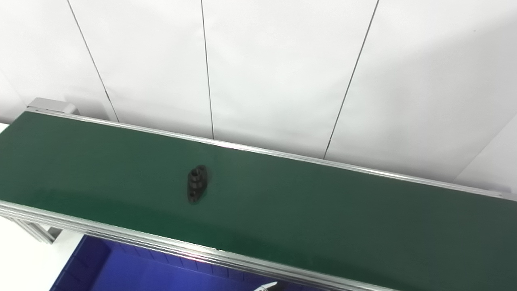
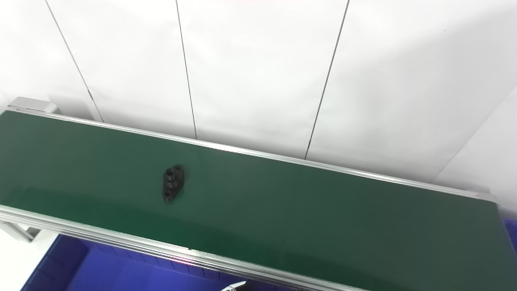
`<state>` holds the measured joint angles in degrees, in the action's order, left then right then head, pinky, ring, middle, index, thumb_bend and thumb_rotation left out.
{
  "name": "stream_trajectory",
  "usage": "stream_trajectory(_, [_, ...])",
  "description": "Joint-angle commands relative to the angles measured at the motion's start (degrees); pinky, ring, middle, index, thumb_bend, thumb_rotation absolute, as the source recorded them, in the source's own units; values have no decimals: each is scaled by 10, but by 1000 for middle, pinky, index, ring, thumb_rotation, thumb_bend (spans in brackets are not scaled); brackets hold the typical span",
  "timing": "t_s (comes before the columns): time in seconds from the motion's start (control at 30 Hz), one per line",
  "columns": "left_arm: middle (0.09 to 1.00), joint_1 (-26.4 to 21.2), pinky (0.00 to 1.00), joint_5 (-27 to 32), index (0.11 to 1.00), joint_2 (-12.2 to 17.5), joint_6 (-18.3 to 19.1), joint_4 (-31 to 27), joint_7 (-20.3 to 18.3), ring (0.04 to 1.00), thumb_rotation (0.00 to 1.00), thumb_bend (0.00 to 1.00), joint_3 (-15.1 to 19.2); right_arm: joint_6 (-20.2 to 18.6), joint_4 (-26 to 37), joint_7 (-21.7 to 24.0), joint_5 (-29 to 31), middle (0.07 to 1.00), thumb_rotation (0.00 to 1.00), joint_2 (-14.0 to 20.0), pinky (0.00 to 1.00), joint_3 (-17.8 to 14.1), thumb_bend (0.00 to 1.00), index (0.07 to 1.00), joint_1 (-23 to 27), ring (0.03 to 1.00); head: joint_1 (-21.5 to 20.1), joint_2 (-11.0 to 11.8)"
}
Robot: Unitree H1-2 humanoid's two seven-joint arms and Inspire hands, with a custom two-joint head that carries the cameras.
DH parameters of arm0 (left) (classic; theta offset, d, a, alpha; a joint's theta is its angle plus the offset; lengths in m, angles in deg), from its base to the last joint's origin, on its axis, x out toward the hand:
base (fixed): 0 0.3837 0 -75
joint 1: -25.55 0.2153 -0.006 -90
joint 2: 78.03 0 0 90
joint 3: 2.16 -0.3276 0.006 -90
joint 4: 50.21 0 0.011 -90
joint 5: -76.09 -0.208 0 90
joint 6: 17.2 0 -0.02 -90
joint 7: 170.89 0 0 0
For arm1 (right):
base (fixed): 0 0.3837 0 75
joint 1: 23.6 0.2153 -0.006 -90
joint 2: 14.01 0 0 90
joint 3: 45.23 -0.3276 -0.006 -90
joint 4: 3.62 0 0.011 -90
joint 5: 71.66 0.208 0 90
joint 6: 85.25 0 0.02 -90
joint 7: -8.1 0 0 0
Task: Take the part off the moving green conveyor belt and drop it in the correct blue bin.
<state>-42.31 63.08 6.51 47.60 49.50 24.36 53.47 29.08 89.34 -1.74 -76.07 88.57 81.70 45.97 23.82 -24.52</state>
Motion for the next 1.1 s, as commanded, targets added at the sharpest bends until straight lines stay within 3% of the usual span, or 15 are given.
stream_trajectory(0.0, [887,-2,854,4,860,-2,-17,-3,3,886,941,1000,-4,26,39,10,8,982,1000,7,943,-12,933,978,-11,981,0,0])
stream_trajectory(0.17, [888,-6,858,2,860,-2,-17,2,6,887,942,1000,-6,26,75,-6,-19,993,980,25,932,-5,888,999,-4,983,-1,1])
stream_trajectory(0.27, [890,-7,859,4,861,-3,-17,2,6,890,944,1000,-6,26,97,-46,-52,981,927,39,884,21,881,1000,22,960,-2,-1])
stream_trajectory(0.4, [891,-10,860,4,861,-4,-17,6,9,890,945,1000,-7,26,119,-118,-99,971,932,55,848,66,877,997,58,938,-7,-1])
stream_trajectory(0.53, [894,-15,853,13,862,-3,-17,11,3,891,940,1000,-7,26,131,-152,-122,935,946,44,791,66,902,971,78,893,-11,0])
stream_trajectory(0.57, [893,-16,852,10,862,-3,-17,11,5,891,940,1000,-7,26,127,-164,-124,929,945,31,780,59,903,967,87,886,-12,0])
stream_trajectory(0.6, [891,-17,842,9,862,-3,-17,11,6,886,949,1000,-6,26,124,-174,-126,887,857,22,680,54,860,941,93,817,-12,0])
stream_trajectory(0.67, [890,-18,834,4,863,-3,-17,10,9,884,956,1000,-7,26,114,-183,-146,859,826,-2,599,32,824,929,100,757,-13,-1])
stream_trajectory(0.9, [897,-16,832,6,867,-3,-17,7,10,883,962,1000,-7,22,95,-137,-177,882,842,-97,515,-62,790,923,113,740,-12,1])
stream_trajectory(1.07, [901,-12,825,15,868,-1,-17,7,-1,892,947,1000,-3,-51,115,-68,-169,924,834,-158,496,-108,783,956,126,746,-15,1])
